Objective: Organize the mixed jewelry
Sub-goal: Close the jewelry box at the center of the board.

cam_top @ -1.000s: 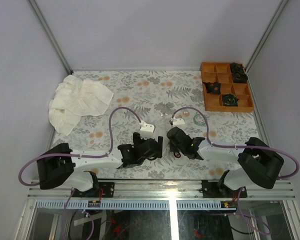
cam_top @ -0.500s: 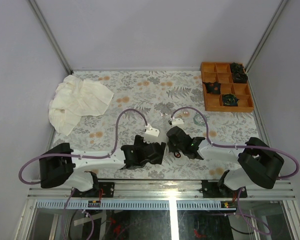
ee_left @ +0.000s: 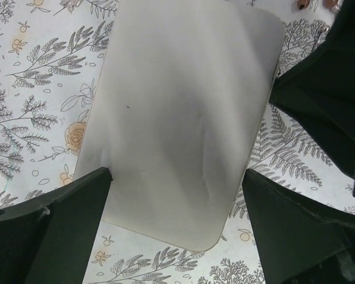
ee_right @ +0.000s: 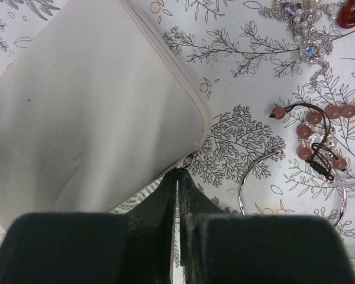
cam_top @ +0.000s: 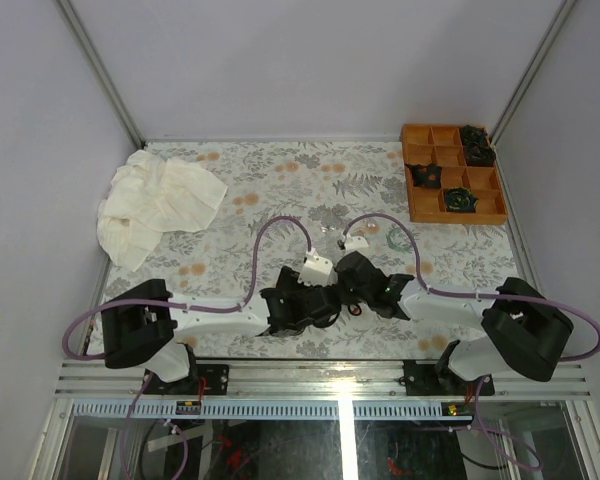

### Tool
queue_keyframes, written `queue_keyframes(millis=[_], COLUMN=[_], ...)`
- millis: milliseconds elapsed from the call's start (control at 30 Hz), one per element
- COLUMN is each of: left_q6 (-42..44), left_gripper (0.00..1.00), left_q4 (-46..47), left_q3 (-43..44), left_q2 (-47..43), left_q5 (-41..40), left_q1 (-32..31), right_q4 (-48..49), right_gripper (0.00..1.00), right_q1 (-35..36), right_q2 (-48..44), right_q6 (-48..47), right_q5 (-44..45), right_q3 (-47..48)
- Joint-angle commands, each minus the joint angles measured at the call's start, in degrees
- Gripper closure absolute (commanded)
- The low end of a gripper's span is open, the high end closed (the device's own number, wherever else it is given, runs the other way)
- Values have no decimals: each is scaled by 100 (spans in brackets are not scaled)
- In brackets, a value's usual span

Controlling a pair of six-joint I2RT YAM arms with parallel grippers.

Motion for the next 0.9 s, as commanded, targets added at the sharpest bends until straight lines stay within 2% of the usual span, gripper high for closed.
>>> queue_keyframes(millis=[0, 467, 867], left_q6=[-413, -573, -475], left_gripper=[9, 10, 10], left_q4=[8, 239, 862], left_q3=[-627, -755, -869], left_q2=[490, 736, 950], left_q5=[942, 1249, 1177], left_q1=[397, 1076, 1799], right_q4=[463, 548, 662], right_gripper=[100, 100, 100], right_q1=[-217, -918, -1277], right_q2=[-349, -358, 318], right_q6=[-42, -201, -460], right_q5=[-357, -714, -980], right_q3=[-124, -238, 354])
